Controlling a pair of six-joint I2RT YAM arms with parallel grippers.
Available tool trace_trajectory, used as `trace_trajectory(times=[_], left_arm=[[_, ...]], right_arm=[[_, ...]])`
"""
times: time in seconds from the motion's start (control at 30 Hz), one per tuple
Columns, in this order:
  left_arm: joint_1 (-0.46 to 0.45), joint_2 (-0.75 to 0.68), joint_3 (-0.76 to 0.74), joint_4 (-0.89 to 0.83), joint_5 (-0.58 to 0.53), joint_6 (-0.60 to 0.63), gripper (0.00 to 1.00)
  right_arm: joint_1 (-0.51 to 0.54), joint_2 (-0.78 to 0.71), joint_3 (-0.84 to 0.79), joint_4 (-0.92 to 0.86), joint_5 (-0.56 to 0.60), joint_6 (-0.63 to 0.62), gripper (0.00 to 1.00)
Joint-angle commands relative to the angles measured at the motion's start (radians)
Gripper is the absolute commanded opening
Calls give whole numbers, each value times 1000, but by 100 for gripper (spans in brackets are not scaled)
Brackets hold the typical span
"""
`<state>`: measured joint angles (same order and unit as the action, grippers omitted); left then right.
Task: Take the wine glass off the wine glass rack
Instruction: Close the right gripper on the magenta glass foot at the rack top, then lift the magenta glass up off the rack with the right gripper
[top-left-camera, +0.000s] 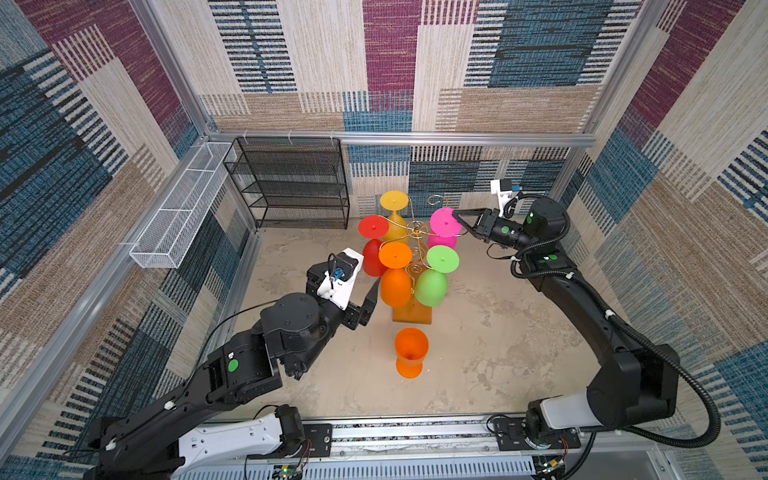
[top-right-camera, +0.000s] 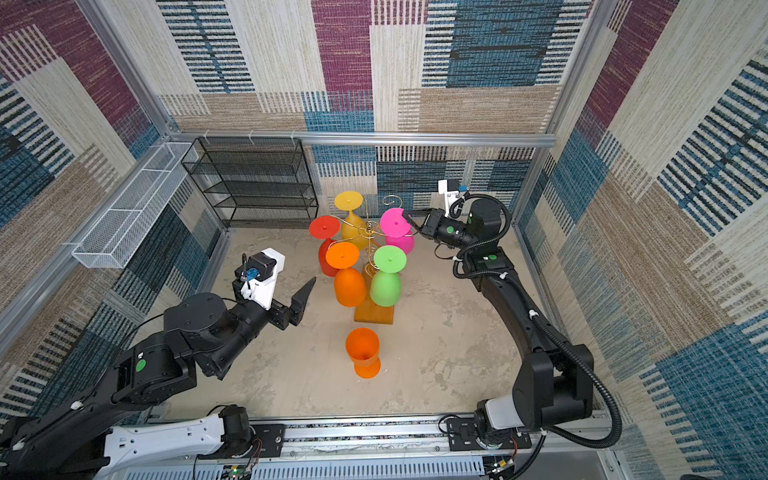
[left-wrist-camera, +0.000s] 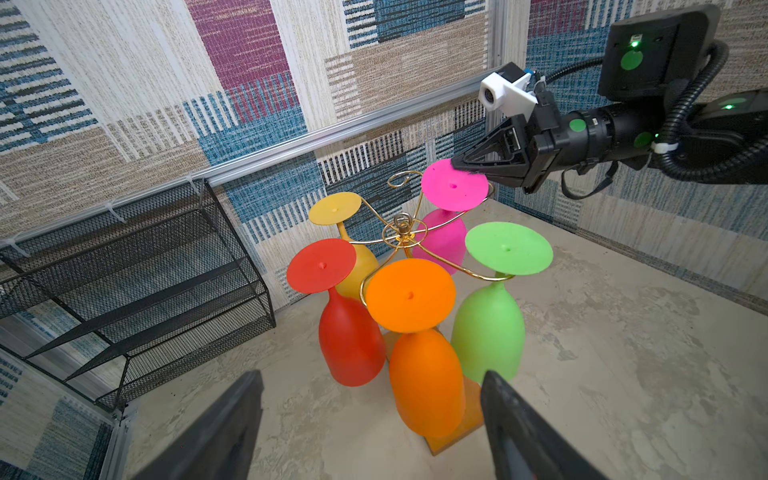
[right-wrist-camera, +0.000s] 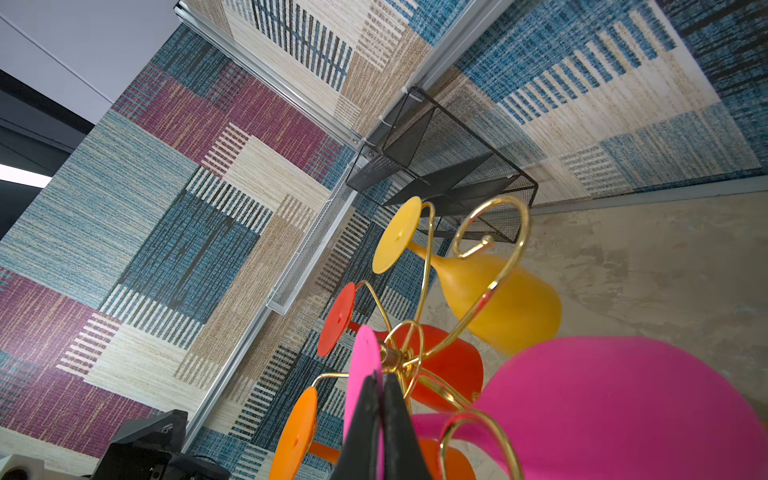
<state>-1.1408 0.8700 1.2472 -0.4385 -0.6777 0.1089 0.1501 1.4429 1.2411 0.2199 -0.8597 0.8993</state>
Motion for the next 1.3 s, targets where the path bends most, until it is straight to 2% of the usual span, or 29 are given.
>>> trace_trajectory(times=[0.0,0.27,0.47,0.8,0.93,1.03,1.1,1.27], left_arm=[[5,1,2,-3,-2,-2,84],[13,7,2,-8,7,-5,84],[18,9,1,-17,19,-11,84],[24,11,-10,-10,32,-20,84],[34,12,-26,32,48,-20,84],[64,22,-26,72,130,-34,84],[109,32,-28,113,230,-53,84],[270,64,-34,238,598,-140,84]], right_arm=[[2,34,35,35,-2,4,0],[-4,80,118,-11,36,-31,0],[-48,68,111,-19,53,-27,0],[-167,-76,51,-67,85,-62,0],[-188,-182,39,-131,167,-121,0],[-189,-267,27,-131,209,-146,0],[-188,-338,18,-121,246,-155,0],[-188,-470,-15,-3,215,-127,0]])
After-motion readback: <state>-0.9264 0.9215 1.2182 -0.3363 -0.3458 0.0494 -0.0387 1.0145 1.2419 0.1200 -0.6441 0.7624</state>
